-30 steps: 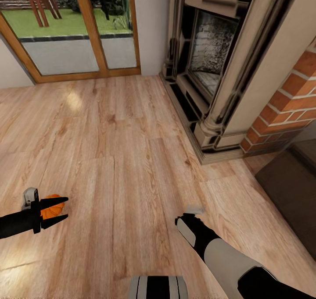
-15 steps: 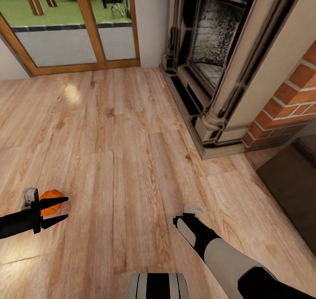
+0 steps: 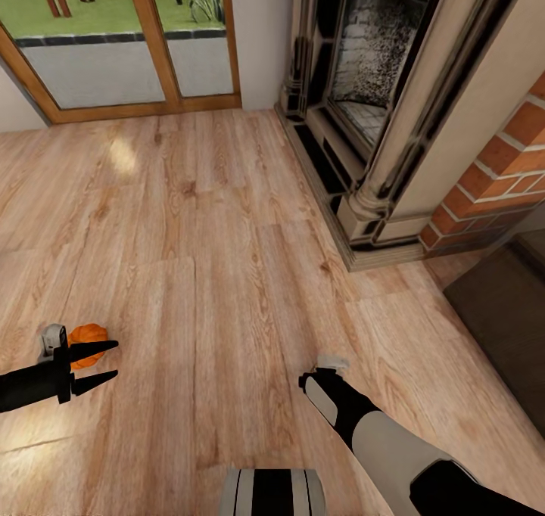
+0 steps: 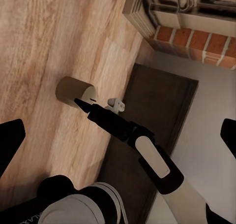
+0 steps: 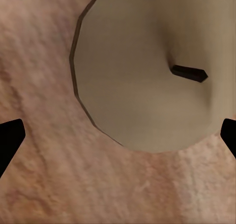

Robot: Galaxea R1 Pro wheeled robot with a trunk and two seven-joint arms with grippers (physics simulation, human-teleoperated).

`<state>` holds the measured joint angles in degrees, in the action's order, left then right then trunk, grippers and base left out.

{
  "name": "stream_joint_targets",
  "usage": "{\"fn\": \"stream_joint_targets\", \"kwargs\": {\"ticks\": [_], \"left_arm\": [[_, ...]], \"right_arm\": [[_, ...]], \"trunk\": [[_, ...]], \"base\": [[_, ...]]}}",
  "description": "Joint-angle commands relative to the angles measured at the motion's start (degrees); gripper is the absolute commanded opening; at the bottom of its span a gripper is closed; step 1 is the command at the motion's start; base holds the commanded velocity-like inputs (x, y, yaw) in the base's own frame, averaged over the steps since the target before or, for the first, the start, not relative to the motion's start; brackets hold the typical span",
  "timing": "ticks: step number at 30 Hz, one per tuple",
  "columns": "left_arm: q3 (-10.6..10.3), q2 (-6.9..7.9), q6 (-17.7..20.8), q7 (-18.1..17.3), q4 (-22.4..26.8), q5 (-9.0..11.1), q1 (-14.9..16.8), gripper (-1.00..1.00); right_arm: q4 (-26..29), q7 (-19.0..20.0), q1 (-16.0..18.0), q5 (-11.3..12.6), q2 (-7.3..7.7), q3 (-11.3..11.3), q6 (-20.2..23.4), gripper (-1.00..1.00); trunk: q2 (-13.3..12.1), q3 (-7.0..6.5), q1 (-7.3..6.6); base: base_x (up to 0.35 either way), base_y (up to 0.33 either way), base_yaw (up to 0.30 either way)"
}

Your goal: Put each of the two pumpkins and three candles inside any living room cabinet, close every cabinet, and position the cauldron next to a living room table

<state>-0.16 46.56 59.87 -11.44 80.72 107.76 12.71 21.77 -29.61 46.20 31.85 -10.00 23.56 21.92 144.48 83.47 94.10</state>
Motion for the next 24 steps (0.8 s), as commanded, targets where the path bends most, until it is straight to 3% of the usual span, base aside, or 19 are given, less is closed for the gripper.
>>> {"fn": "stream_joint_targets", "kwargs": {"ticks": [1,6,10,13,24], "left_arm": [[-0.03,0.02,0.13,-0.60,-0.04,-0.53,0.03,1.00],[-0.20,-0.26,0.13,-0.60,-0.43,-0.81,0.03,1.00],[-0.27,-0.57,0.10,-0.66,-1.00,-4.71,0.03,1.00],[-0.28,-0.71,0.01,-0.71,-1.07,-6.28,0.03,1.00],[-0.28,-0.77,-0.09,-0.77,-1.35,-6.86,0.03,1.00]], "right_arm": [[0.04,-0.36,0.03,0.14,0.00,0.25,0.31,1.00],[-0.02,-0.37,0.03,0.18,0.00,0.23,0.31,1.00],[-0.06,-0.37,0.03,0.22,0.00,0.23,0.31,1.00],[-0.06,-0.37,0.03,0.22,0.00,0.25,0.31,1.00],[-0.06,-0.37,0.03,0.23,0.00,0.26,0.31,1.00]], "trunk": [[0.02,0.04,-0.01],[0.02,0.04,-0.01],[0.02,0.04,-0.01],[0.02,0.04,-0.01],[0.02,0.04,-0.01]], "base": [[0.000,0.000,0.000],[0.000,0.000,0.000],[0.000,-0.007,0.000],[0.000,-0.140,0.000],[0.000,-0.027,0.000]]}}
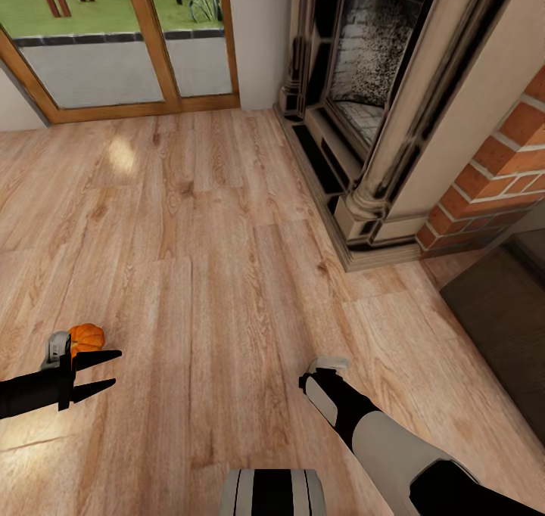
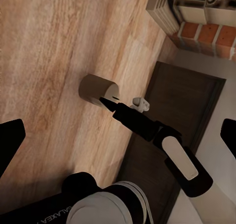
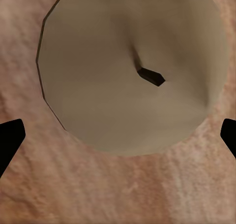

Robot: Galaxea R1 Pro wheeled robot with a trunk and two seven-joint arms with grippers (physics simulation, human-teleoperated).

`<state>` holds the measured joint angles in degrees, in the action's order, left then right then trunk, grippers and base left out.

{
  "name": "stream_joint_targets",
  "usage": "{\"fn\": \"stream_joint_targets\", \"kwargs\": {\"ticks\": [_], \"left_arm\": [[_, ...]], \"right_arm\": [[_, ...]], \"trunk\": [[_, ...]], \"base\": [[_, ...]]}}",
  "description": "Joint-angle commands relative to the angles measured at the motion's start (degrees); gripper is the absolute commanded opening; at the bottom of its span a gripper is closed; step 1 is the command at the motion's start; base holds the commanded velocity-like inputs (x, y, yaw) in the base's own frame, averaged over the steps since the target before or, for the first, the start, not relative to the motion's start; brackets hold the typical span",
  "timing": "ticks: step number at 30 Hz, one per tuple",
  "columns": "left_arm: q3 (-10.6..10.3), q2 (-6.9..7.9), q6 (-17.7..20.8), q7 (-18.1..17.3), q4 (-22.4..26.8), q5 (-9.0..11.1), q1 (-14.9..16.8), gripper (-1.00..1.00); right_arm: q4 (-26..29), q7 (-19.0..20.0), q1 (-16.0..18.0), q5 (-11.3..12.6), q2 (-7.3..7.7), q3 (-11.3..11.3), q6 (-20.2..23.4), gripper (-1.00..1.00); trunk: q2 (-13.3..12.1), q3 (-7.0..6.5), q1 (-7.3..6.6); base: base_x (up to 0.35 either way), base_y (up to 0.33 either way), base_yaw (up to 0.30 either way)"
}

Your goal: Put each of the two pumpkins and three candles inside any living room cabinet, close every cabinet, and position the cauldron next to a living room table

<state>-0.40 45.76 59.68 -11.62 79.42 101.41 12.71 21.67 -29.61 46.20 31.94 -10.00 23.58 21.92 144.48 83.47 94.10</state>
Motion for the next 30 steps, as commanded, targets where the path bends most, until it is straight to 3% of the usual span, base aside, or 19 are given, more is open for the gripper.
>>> {"fn": "stream_joint_targets", "kwargs": {"ticks": [1,13,30], "left_arm": [[-0.04,0.01,0.09,-0.60,-0.05,-0.51,0.02,1.00],[-0.04,-0.52,0.06,-0.58,-0.05,-0.59,0.04,1.00],[-0.04,-0.58,-0.05,-0.42,-0.05,-0.85,0.03,1.00]], "right_arm": [[0.04,-0.36,0.03,0.14,0.00,0.24,0.31,1.00],[0.04,-0.36,0.03,0.14,0.00,0.24,0.31,1.00],[0.04,-0.36,0.03,0.14,0.00,0.24,0.31,1.00]], "trunk": [[0.02,0.04,-0.01],[0.02,0.04,-0.01],[0.02,0.04,-0.01]], "base": [[0.013,0.030,0.000],[0.034,0.013,0.000],[0.018,-0.083,0.000]]}}
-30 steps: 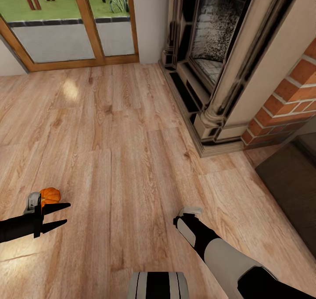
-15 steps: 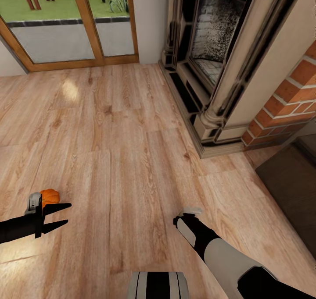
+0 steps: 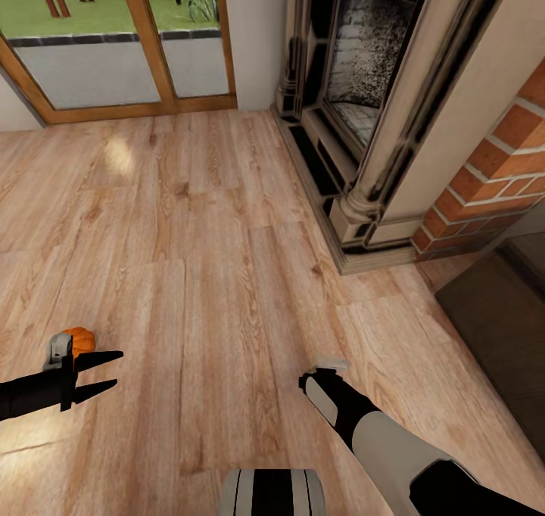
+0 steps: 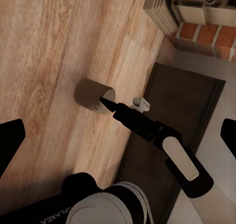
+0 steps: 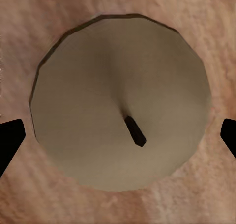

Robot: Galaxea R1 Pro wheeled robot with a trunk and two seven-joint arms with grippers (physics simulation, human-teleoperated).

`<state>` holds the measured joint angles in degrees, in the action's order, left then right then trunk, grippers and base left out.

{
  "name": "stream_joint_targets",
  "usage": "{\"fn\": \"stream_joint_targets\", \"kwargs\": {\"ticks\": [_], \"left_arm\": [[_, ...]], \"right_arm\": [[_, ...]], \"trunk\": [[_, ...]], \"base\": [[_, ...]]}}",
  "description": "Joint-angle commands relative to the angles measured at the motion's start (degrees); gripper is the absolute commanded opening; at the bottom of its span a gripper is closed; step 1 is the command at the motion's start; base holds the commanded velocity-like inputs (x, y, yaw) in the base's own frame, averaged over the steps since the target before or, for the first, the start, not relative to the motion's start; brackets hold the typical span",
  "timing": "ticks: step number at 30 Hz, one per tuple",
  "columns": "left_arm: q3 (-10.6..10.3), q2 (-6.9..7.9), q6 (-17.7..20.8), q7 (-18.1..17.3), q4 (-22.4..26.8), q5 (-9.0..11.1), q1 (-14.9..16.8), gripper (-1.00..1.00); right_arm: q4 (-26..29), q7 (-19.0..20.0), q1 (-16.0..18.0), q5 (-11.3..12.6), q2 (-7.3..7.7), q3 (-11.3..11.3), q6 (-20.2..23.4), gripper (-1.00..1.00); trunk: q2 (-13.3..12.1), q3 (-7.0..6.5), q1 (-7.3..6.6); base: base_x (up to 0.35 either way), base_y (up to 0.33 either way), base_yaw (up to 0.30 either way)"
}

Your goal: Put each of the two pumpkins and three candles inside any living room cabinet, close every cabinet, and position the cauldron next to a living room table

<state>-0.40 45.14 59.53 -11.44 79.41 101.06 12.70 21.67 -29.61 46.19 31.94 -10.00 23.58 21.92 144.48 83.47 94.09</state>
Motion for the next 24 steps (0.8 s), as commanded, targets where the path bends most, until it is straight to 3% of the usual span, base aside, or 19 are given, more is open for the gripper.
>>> {"fn": "stream_joint_targets", "kwargs": {"ticks": [1,24], "left_arm": [[-0.04,0.03,0.09,-0.60,-0.04,-0.50,0.04,1.00],[-0.04,-0.32,0.15,-0.84,-0.04,-0.42,0.03,1.00]], "right_arm": [[0.04,-0.36,0.04,0.14,0.00,0.24,0.31,1.00],[0.04,-0.33,0.04,0.14,0.00,0.24,0.31,1.00]], "trunk": [[0.02,0.04,0.00],[0.02,0.04,0.00]], "base": [[0.138,0.043,0.000],[0.030,0.007,0.000]]}}
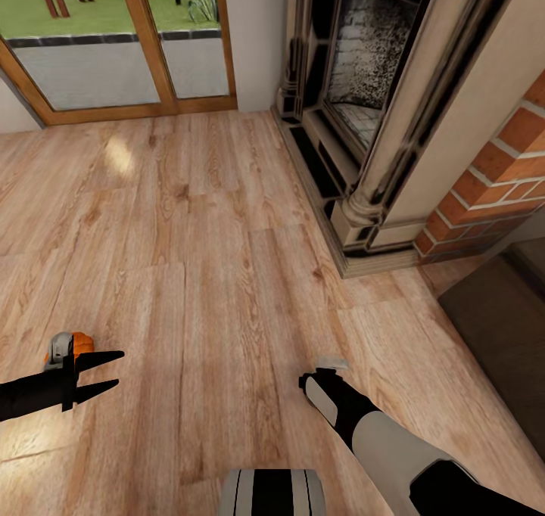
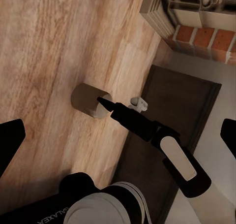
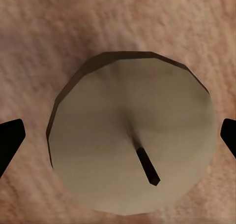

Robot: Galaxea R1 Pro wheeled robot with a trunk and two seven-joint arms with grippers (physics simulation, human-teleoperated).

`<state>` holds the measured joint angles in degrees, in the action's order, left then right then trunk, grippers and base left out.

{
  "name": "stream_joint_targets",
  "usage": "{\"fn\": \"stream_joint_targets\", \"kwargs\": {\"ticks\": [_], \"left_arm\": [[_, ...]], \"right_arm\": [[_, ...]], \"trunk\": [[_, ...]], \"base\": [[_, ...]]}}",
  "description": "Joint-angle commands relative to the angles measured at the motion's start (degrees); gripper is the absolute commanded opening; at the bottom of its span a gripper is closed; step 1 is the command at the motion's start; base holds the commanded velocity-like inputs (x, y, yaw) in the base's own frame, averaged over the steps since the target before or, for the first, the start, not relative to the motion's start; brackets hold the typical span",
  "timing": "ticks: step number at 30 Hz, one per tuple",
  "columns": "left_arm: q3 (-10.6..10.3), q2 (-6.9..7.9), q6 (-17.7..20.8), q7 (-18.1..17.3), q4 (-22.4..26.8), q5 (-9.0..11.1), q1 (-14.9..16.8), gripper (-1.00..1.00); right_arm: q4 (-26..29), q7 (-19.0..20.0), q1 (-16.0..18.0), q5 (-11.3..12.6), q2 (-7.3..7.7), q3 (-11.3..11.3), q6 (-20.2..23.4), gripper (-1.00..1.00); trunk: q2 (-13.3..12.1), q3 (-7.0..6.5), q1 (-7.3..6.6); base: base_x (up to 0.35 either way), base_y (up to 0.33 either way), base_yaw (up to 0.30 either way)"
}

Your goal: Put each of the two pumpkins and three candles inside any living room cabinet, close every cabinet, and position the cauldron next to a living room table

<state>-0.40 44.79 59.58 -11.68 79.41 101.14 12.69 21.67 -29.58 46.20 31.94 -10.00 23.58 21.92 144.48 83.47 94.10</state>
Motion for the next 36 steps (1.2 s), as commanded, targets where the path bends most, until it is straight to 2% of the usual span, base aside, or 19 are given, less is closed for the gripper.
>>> {"fn": "stream_joint_targets", "kwargs": {"ticks": [1,11,16,22,23,36], "left_arm": [[-0.04,0.03,0.10,-0.61,-0.04,-0.50,0.04,1.00],[-0.04,0.03,0.13,-0.62,-0.04,-0.50,0.05,1.00],[-0.04,0.03,0.14,-0.62,-0.04,-0.50,0.05,1.00],[-0.04,0.03,0.15,-0.62,-0.04,-0.50,0.05,1.00],[-0.04,0.03,0.17,-0.62,-0.04,-0.50,0.05,1.00],[-0.04,0.03,0.16,-0.62,-0.04,-0.47,0.05,1.00]], "right_arm": [[0.04,-0.36,0.03,0.14,0.00,0.24,0.31,1.00],[0.04,-0.37,0.02,0.14,0.00,0.24,0.31,1.00],[0.04,-0.35,0.03,0.14,0.00,0.24,0.31,1.00],[0.04,-0.38,0.03,0.14,0.00,0.24,0.31,1.00],[0.04,-0.39,0.03,0.12,0.00,0.24,0.31,-1.00],[0.04,-0.35,0.02,0.05,0.00,0.27,0.31,-1.00]], "trunk": [[0.02,0.04,-0.01],[0.04,0.48,0.04],[0.11,1.59,0.17],[0.11,1.59,0.17],[0.11,1.59,0.17],[0.11,1.59,0.17]], "base": [[0.000,0.000,0.000],[0.000,0.000,0.000],[0.000,0.000,0.000],[0.000,0.000,0.000],[0.000,0.000,0.000],[0.000,0.000,0.000]]}}
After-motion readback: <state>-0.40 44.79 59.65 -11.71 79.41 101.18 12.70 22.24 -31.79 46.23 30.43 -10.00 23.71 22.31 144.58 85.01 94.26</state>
